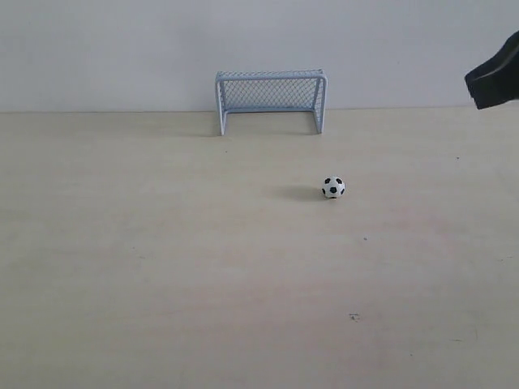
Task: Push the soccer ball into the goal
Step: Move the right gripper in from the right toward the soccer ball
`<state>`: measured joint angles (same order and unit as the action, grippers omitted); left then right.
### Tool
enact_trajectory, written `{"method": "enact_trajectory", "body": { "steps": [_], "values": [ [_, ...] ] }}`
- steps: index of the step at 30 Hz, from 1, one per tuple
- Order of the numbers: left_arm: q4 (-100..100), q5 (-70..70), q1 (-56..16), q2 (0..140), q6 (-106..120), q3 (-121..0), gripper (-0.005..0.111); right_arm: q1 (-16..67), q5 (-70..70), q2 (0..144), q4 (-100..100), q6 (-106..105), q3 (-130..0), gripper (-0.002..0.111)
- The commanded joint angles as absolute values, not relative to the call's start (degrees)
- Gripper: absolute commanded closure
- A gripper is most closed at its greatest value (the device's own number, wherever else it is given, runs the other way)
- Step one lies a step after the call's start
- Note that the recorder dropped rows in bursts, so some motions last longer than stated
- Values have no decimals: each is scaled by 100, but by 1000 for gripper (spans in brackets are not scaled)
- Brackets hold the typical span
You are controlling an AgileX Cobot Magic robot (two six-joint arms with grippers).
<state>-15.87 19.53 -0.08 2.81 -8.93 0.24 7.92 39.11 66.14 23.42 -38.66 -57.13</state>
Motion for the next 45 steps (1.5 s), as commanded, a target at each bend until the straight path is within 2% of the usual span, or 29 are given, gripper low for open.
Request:
{"method": "enact_trajectory", "body": {
  "steps": [1,11,34,45],
  "values": [
    [-1589,1933,-53,312,-947,0,100,800,4500,7086,2486,-4242,-6106,108],
    [-1589,1933,-53,312,-947,0,100,800,5231,7931,2486,-4559,-6675,108],
    [-1589,1933,-53,312,-947,0,100,813,5766,9250,2602,-5135,-6685,108],
    [-1589,1933,-53,312,-947,0,100,1722,5723,9849,1903,-5341,-6843,108]
  ]
}}
